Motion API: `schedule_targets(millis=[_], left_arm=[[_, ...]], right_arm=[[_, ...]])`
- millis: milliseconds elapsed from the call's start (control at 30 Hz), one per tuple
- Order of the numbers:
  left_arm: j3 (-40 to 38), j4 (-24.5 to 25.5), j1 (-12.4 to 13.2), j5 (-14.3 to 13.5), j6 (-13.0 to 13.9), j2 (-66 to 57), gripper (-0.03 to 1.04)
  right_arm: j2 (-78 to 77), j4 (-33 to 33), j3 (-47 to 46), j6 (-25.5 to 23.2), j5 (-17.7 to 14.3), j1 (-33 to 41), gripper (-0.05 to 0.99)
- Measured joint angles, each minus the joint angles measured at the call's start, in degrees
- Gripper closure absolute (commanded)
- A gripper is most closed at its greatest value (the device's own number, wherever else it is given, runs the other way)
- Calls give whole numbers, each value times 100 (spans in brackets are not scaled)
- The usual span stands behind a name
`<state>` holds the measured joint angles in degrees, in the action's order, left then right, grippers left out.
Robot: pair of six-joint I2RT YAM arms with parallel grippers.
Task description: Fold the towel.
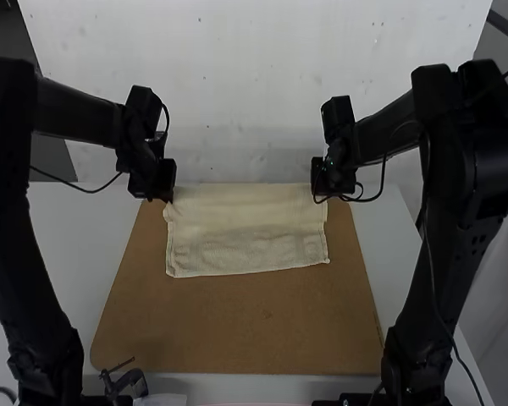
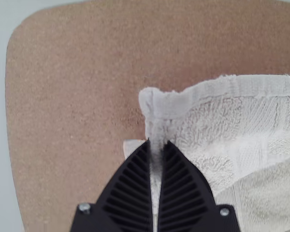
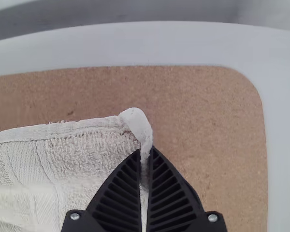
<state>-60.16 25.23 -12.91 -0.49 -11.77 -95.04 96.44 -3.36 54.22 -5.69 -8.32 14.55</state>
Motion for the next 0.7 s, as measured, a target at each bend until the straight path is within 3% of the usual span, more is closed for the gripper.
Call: schedule_targets(millis=[300, 700], left_arm=[[813, 302, -280, -87, 57, 1126, 100], [1322, 997, -734, -343, 11, 1692, 100]], right_arm=[[-420, -175, -846, 361, 205, 2, 92], [-977, -542, -1071, 407, 247, 107, 92]])
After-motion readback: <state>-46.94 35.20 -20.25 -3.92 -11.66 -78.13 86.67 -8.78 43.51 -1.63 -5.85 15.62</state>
